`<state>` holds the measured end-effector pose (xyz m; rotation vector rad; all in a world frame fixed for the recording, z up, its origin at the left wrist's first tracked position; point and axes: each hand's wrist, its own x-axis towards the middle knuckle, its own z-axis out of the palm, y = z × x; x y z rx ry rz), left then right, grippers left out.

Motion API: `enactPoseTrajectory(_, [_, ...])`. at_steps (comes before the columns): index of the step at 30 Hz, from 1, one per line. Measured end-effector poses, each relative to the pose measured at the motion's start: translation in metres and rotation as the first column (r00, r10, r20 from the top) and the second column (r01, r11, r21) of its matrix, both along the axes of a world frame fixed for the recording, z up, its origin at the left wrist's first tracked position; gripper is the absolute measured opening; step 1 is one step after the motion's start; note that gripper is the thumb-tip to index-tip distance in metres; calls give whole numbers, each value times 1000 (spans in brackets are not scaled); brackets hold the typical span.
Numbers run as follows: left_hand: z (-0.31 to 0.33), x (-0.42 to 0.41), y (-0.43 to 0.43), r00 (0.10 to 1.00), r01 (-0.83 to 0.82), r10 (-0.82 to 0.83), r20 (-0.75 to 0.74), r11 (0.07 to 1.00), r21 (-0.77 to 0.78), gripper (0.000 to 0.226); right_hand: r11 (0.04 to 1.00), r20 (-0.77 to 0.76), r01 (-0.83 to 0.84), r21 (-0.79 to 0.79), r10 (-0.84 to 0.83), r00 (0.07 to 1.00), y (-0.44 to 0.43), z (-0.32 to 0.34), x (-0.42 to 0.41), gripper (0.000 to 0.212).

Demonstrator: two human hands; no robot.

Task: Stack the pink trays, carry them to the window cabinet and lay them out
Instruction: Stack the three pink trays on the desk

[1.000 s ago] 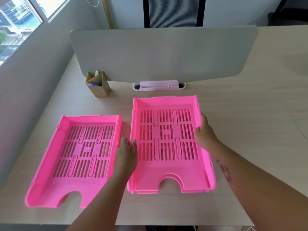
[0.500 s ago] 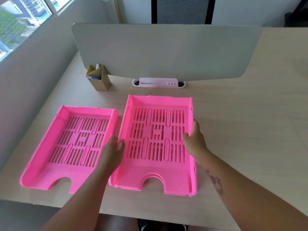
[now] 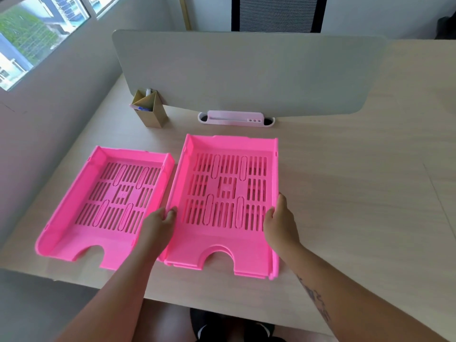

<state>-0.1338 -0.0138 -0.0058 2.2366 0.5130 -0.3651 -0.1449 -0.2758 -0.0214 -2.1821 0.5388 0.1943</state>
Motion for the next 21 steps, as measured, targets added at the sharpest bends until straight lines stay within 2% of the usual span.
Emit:
enactPoseTrajectory(3, [6,0,1,998,60,-60,3,998,-35,31,1000,2,-6,-2,6,1000,1,7,-1,53])
enactPoseTrajectory(6, [21,1,11,987,122,-123,104,992,11,37,951,225,-15,-310,89,970,9,17,10,60])
enactPoseTrajectory(8, [29,4,31,979,99,-107,173,994,56,41,916,316,-85,-392,221,923,33,33,23,59])
enactPoseTrajectory(13, [30,6,122,958,9,-69,277,977,214,33,894,368,-337,-294,432,824,147,62,31,53])
enactPoseTrajectory(15, [27,4,165,954,-38,-51,294,957,287,33,885,355,-403,-233,463,812,198,62,25,52])
enactPoseTrajectory(18, [20,1,225,957,-70,-47,286,921,384,35,913,297,-400,-79,405,865,263,56,19,54])
enactPoseTrajectory(21, [6,0,270,983,-65,-17,184,899,433,35,955,127,-294,47,286,950,301,36,15,60])
